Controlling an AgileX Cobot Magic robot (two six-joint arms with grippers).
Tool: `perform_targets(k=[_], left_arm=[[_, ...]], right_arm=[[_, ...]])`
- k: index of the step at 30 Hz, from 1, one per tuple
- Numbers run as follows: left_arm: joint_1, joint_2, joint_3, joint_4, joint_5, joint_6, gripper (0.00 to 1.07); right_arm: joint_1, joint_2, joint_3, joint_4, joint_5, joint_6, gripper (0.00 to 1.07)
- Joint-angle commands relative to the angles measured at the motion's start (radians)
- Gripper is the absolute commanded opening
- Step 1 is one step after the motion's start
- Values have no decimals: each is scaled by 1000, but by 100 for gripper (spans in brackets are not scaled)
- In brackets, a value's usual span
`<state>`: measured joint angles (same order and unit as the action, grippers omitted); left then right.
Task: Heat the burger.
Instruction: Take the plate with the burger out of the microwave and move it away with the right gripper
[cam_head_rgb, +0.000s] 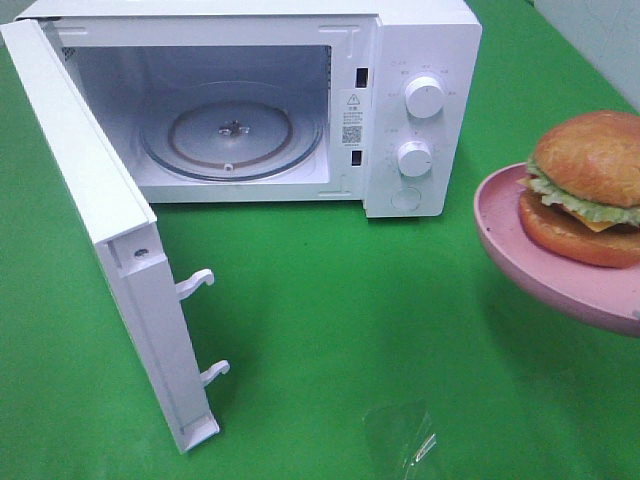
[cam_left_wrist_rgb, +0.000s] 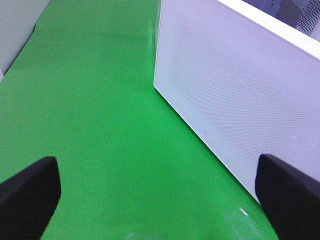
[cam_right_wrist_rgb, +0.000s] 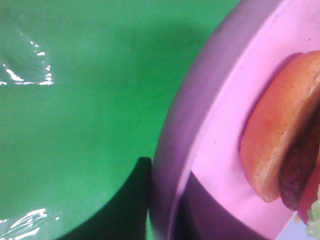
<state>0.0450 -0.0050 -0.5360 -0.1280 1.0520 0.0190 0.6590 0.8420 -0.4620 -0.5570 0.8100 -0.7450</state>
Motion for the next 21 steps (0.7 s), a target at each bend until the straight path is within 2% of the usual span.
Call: perform_targets(k=[1, 11, 19, 21], left_arm=[[4, -15, 3, -3, -13, 3, 98], [4, -15, 3, -3, -13, 3, 98], [4, -15, 3, -3, -13, 3, 98], [4, -15, 3, -3, -13, 3, 98]], right_arm=[[-4, -15, -9, -86, 7, 116, 0], [-4, -15, -9, -109, 102, 296, 0], [-4, 19, -9, -186, 159, 487, 0], [-4, 63, -9, -219, 178, 597, 0]])
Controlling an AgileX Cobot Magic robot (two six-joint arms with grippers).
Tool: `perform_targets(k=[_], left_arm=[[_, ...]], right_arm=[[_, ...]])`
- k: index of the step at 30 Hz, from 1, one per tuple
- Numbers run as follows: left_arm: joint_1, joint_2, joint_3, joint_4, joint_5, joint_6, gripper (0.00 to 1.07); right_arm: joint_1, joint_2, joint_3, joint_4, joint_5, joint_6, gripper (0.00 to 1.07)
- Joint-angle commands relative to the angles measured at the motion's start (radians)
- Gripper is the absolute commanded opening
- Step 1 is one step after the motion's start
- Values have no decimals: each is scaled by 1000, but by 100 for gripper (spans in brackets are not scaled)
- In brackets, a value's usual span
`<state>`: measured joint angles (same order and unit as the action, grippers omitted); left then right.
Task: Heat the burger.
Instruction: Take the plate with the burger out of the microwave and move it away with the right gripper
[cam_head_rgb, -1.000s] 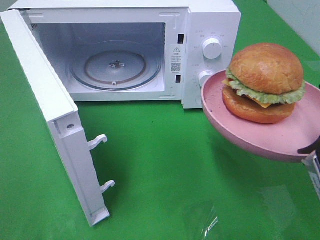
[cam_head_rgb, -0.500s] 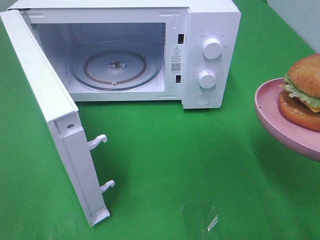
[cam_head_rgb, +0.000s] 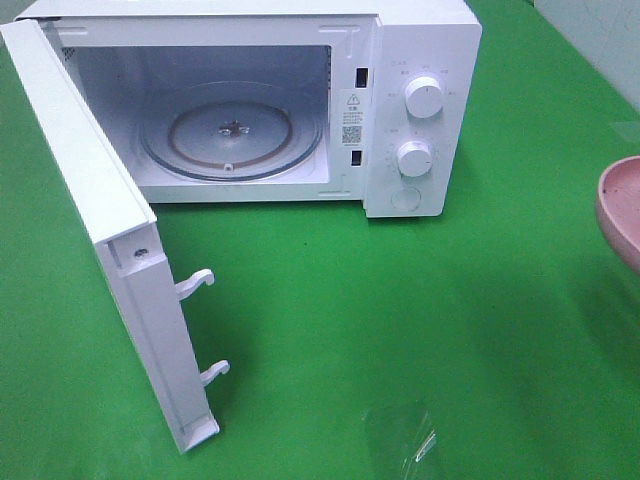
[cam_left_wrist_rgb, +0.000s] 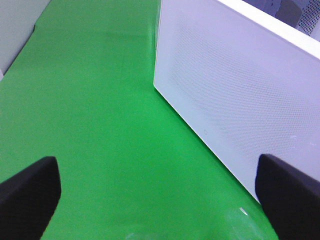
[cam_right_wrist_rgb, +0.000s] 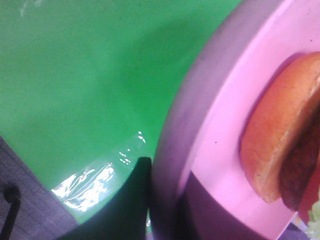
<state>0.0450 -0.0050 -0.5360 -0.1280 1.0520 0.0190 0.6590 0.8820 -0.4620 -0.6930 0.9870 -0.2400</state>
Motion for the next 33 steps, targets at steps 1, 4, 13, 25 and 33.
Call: perform_targets(k=[1, 4, 13, 25, 33], left_arm=[[4, -15, 3, -3, -13, 3, 98], [4, -15, 3, -3, -13, 3, 98], [4, -15, 3, -3, -13, 3, 98], [4, -15, 3, -3, -13, 3, 98], [4, -15, 3, -3, -13, 3, 98]], right_arm=[[-4, 23, -9, -83, 1, 92, 0], [-4, 62, -9, -109, 0, 182, 0], [-4, 169, -14, -193, 43, 413, 0], [-4, 309, -82, -198, 116, 707, 0], [-7, 479, -152, -194, 157, 865, 0]])
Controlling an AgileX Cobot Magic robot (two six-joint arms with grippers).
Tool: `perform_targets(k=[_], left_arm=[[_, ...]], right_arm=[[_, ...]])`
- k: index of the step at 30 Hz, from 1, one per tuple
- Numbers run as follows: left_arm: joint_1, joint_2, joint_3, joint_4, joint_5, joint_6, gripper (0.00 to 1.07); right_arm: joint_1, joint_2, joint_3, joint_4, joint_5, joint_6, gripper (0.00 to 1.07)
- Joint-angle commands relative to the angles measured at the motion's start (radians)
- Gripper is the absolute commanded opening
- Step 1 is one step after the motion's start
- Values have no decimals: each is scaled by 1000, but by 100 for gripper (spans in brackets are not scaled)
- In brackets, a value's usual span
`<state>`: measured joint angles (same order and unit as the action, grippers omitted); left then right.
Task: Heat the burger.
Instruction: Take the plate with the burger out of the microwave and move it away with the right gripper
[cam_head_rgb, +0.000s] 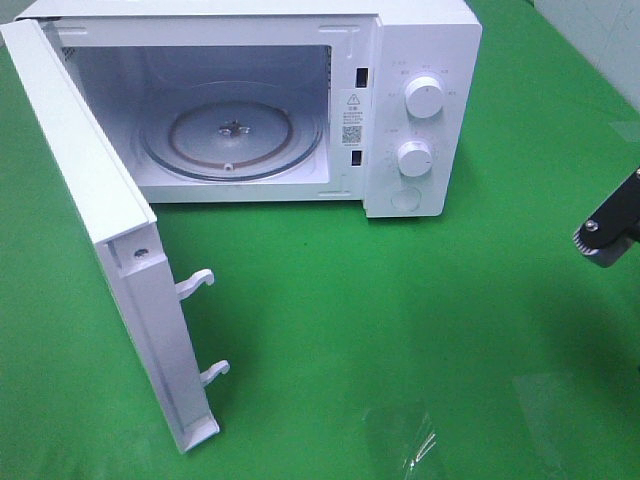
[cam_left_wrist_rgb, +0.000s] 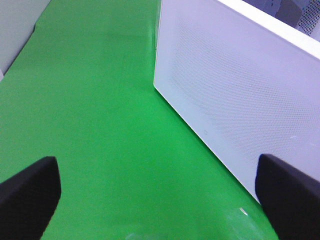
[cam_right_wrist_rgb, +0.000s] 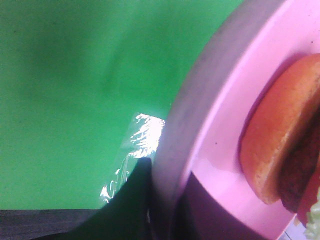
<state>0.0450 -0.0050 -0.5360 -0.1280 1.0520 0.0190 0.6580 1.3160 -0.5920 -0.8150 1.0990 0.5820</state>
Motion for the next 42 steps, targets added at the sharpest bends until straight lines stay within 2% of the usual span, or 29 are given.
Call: perform_targets(k=[1, 7, 22, 24, 33, 38, 39, 40, 41, 42], left_arm=[[4, -15, 3, -3, -13, 3, 98], [4, -15, 3, -3, -13, 3, 98], [4, -15, 3, -3, -13, 3, 98], [4, -15, 3, -3, -13, 3, 98], [4, -15, 3, -3, -13, 3, 98], [4, -15, 3, -3, -13, 3, 98], [4, -15, 3, -3, -13, 3, 98], [4, -15, 3, -3, -13, 3, 98], [4, -15, 3, -3, -13, 3, 98], [4, -15, 3, -3, -13, 3, 98]], right_arm=[[-6, 45, -22, -72, 45, 43, 0], [-6, 153, -63, -69, 36, 76, 0], [-197, 296, -95, -66, -102, 97, 2], [-246, 329, -95, -64, -138, 104, 2], [-305, 398, -95, -49, -197, 143, 4], [-320, 442, -95, -43, -245, 160, 10], [-320, 449, -95, -43, -256, 166, 14], [-320, 449, -95, -43, -256, 166, 14], [-320, 453, -95, -39, -257, 172, 20], [-320, 453, -95, -39, -257, 172, 20]])
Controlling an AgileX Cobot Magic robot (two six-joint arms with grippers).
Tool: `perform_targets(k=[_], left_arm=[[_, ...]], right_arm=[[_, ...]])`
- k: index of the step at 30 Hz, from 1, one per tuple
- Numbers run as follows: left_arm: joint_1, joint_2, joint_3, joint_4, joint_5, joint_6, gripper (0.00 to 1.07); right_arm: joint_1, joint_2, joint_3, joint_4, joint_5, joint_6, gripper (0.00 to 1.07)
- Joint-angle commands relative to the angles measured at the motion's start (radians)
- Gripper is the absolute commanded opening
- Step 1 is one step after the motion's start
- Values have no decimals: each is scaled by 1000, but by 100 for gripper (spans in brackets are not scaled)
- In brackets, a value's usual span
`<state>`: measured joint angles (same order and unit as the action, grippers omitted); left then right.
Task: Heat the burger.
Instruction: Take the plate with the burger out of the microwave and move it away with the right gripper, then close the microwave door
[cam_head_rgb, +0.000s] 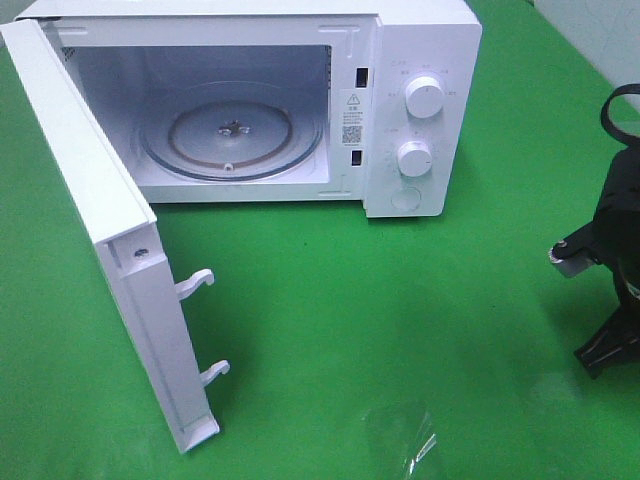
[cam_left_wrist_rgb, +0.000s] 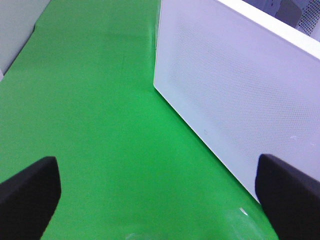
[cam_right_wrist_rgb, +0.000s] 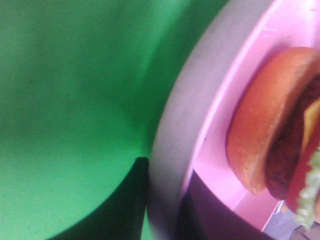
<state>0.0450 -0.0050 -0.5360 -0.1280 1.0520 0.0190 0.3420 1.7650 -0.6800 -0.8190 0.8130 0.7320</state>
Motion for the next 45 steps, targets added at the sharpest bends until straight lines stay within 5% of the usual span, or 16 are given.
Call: perform_targets(k=[1, 7, 15, 28, 33, 40, 45], left_arm=[[4, -15, 3, -3, -13, 3, 98], [4, -15, 3, -3, -13, 3, 98], [4, -15, 3, -3, -13, 3, 98], [4, -15, 3, -3, -13, 3, 98], [4, -15, 3, -3, -13, 3, 98], [4, -15, 3, -3, -13, 3, 98], [4, -15, 3, -3, -13, 3, 98]], right_arm=[[-4, 4, -7, -30, 27, 22, 27], [-4, 4, -35, 22, 44, 9, 41], [-2, -60, -64, 129, 37, -107, 41], [-2, -420, -64, 393, -70, -362, 43], [-2, -553, -64, 538, -74, -543, 55], [-2, -714, -64, 645, -43, -690, 85], [-2, -765, -64, 658, 15, -681, 84]])
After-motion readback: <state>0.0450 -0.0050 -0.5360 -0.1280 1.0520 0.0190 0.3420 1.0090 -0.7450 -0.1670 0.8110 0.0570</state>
